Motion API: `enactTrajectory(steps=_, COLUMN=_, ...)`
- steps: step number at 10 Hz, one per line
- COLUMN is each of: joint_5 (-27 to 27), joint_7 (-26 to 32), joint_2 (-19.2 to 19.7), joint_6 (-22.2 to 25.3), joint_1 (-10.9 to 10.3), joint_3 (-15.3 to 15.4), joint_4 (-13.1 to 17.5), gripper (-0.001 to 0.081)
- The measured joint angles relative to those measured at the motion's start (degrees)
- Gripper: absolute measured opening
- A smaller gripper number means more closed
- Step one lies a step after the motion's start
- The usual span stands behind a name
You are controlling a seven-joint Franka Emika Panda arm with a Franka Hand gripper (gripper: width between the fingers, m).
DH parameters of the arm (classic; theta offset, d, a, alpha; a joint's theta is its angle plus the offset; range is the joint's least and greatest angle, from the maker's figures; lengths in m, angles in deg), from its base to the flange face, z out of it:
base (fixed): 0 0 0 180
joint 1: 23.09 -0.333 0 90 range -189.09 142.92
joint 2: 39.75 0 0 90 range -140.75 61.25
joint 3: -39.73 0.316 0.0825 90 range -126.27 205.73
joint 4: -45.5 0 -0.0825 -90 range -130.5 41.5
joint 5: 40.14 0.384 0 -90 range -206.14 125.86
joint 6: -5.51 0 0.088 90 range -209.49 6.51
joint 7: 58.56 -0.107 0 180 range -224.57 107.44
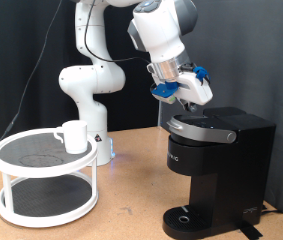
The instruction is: Make a cup of coffee with the keurig machine
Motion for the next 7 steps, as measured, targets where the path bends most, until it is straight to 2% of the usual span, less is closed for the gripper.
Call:
enactTrajectory(steps=3, joint_5=-1.6, joint_7=-1.6, joint_2=-0.5, joint_6=0.2, joint_1=0.0, joint_3=0.7, joint_4=-0.7, gripper=0.0)
enactTrajectory(steps=7, joint_5=-5.2, joint_7=-6.6, joint_2=-0.1, joint_6=-0.5, joint_1=0.0, joint_3=2.1, joint_4=-1.8, gripper=0.0)
